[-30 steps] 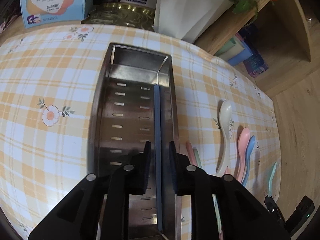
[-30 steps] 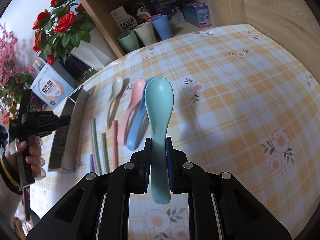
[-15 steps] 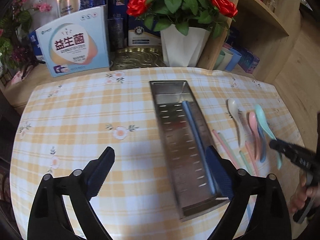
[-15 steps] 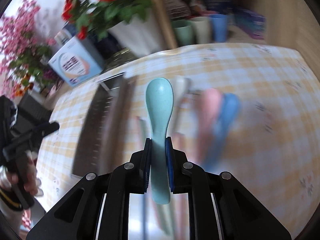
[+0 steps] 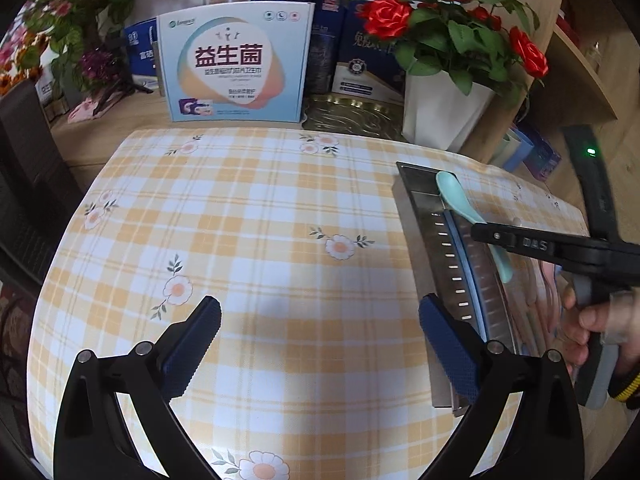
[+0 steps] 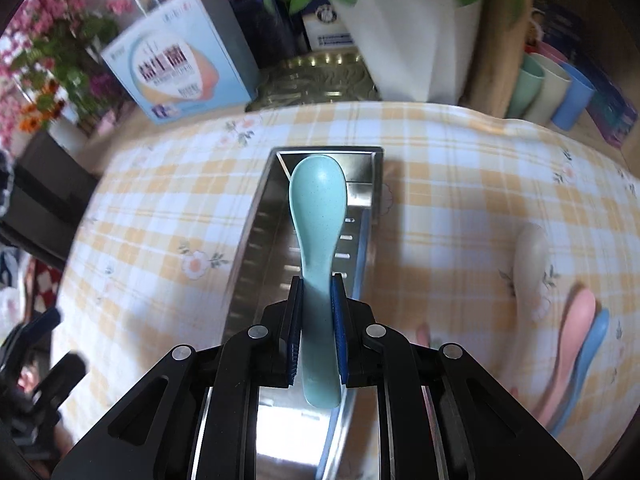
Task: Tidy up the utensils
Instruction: 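Place the teal spoon into the steel tray and open right gripper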
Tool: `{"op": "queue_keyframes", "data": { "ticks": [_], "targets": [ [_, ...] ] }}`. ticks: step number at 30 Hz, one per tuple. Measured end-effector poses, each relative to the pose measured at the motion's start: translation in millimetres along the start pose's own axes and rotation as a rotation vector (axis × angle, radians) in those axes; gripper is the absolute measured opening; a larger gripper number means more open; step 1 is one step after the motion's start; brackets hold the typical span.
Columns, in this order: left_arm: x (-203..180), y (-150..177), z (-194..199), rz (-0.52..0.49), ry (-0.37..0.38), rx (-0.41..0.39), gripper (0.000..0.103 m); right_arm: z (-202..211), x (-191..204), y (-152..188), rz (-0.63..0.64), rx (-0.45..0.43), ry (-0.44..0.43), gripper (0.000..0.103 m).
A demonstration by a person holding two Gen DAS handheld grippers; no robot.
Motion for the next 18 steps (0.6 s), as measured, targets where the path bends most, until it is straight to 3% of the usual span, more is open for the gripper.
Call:
{"op": "queue_keyframes", "data": {
  "ticks": [5,18],
  "targets": [
    [9,8,-2,0.015,0.007,0.008,0.097,-24,1,-7,0.017,0.042,0.034,0.014],
    [11,10,3,0.047,0.012,0.002,0.097,-44,18,-9,-0.015,0.084,-0.049,0.016]
  ]
}}
Point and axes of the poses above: each gripper's, at about its wrist camera, not at the fingertips, and z roughly against the way its jaws point, x to its left, y to its underside, the point moved 9 cm from there along -z, roughly the way its jaws point, and after that the axes turned 13 degrees about z, right-handed, at the moved point
